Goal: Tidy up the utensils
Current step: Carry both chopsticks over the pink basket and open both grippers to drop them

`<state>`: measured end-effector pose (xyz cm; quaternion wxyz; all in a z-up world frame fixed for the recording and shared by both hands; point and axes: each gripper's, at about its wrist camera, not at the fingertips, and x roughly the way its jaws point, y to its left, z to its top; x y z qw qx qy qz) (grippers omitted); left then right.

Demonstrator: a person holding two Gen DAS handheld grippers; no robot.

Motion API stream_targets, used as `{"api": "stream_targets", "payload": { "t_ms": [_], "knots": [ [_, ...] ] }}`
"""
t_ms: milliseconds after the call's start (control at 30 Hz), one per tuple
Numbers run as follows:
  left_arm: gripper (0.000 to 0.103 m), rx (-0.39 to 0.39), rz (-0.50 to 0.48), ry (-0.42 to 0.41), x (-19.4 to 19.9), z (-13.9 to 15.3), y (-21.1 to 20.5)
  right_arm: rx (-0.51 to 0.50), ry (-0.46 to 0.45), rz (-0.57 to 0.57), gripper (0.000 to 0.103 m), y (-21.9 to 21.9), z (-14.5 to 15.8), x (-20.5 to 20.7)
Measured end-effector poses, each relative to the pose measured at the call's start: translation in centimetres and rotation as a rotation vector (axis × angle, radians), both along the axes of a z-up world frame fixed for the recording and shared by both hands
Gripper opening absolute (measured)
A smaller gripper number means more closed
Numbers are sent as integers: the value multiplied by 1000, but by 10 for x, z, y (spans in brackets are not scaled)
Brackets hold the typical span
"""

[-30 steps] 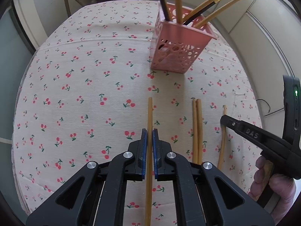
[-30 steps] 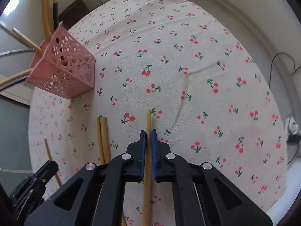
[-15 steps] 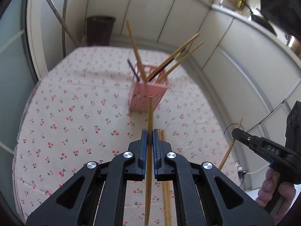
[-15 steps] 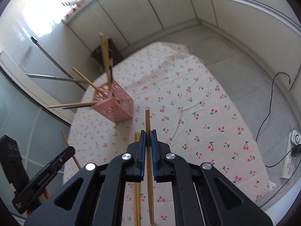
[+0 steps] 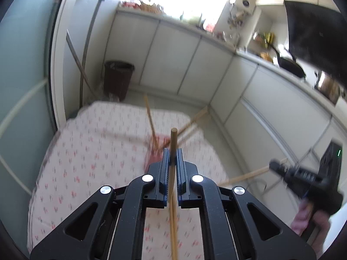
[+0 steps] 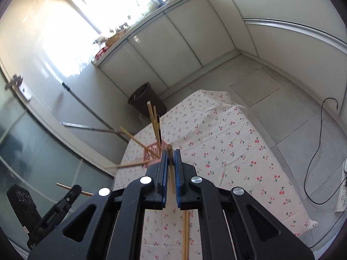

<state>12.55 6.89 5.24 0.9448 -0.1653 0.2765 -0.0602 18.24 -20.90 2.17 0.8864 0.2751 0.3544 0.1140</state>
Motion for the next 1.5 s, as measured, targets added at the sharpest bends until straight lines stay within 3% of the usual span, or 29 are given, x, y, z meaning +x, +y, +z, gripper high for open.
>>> {"api": "stream_targets", "payload": {
  "t_ms": [233,433,467,500,567,633,733,933,1267,1433,1467,1500],
  "knots": [
    [5,-35,76,-72,51,52,7,81,-4,-50,6,-20,5,20],
    [6,-13,163,-59,97,50,6,81,40,-35,6,-18,-4,32],
    [9,-10,180,-43,108,43,7,77,41,-34,6,-18,-4,33],
    [28,-9,182,-22,116,38,8,72,42,-33,6,-17,-5,34],
    [43,-42,183,58,132,20,16,75,43,-33,6,-16,-4,36],
    [43,-98,206,70,128,11,30,78,41,-32,6,-15,-4,36],
    [43,-108,265,66,104,7,50,78,32,-34,6,-13,1,37],
    [53,-188,351,33,52,4,88,79,-8,-43,6,1,22,45],
    [57,-194,321,73,46,0,97,16,-102,-77,6,50,73,98],
    [57,-186,293,108,56,-8,91,-4,-67,-100,11,73,49,134],
    [57,-187,284,114,57,-10,89,-6,-60,-102,14,76,43,138],
    [57,-188,273,117,58,-10,88,-6,-48,-96,26,78,35,141]
  ]
}}
